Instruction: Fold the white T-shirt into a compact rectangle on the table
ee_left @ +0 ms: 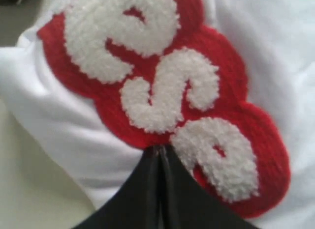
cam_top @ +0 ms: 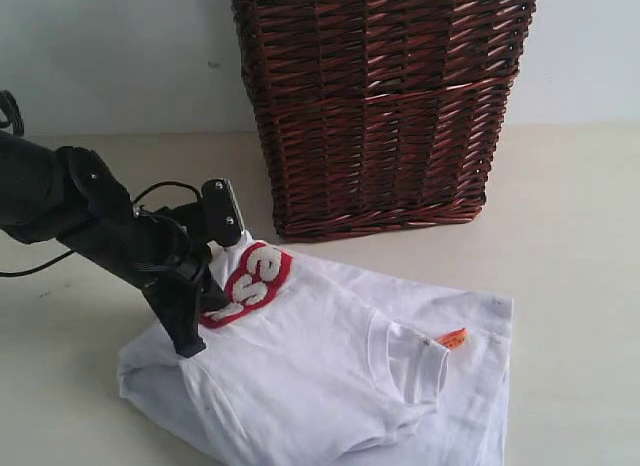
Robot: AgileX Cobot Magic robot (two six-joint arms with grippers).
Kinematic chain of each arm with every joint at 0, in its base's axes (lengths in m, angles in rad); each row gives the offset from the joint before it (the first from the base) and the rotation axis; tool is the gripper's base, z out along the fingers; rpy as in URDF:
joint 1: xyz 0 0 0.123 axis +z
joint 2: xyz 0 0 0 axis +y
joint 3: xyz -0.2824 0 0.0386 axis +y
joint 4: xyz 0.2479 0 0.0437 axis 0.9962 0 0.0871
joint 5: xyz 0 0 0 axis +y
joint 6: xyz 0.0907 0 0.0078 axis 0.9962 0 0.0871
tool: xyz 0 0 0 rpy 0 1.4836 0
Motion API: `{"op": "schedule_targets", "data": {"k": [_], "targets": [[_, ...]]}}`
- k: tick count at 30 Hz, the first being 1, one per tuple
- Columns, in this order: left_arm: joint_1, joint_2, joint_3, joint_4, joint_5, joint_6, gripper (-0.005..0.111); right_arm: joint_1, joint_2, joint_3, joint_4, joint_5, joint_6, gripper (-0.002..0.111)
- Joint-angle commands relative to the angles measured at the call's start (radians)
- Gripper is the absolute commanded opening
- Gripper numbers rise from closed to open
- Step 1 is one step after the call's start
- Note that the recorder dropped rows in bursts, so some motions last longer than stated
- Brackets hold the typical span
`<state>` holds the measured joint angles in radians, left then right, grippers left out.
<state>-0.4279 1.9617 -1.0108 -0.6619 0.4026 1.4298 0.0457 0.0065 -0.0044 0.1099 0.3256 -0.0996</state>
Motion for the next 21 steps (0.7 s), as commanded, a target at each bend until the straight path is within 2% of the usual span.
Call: {"op": "schedule_targets", "data": {"k": [1,11,16,19,21], "targets": [[-0.001,-0.001,0.057,0.056,0.172,0.006,0.0,0.0,-0.007,0.004,-0.003,-0.014,-0.002,0.0],[-0.001,-0.119,0.245,0.113,0.167,0.006,0.0,0.0,-0.007,0.004,-0.003,-0.014,-0.002,0.0],[-0.001,-0.234,0.263,0.101,0.159,-0.013,0.0,0.0,-0.007,0.004,-0.003,-0.014,-0.002,0.0],[-0.001,-0.309,0.263,0.085,0.101,-0.016,0.0,0.0,-0.007,0.004,-0.003,-0.014,-0.002,0.0],[-0.001,-0.348,0.263,0.024,0.064,0.016,0.0,0.0,-0.007,0.004,-0.003,-0.014,-0.002,0.0]]}}
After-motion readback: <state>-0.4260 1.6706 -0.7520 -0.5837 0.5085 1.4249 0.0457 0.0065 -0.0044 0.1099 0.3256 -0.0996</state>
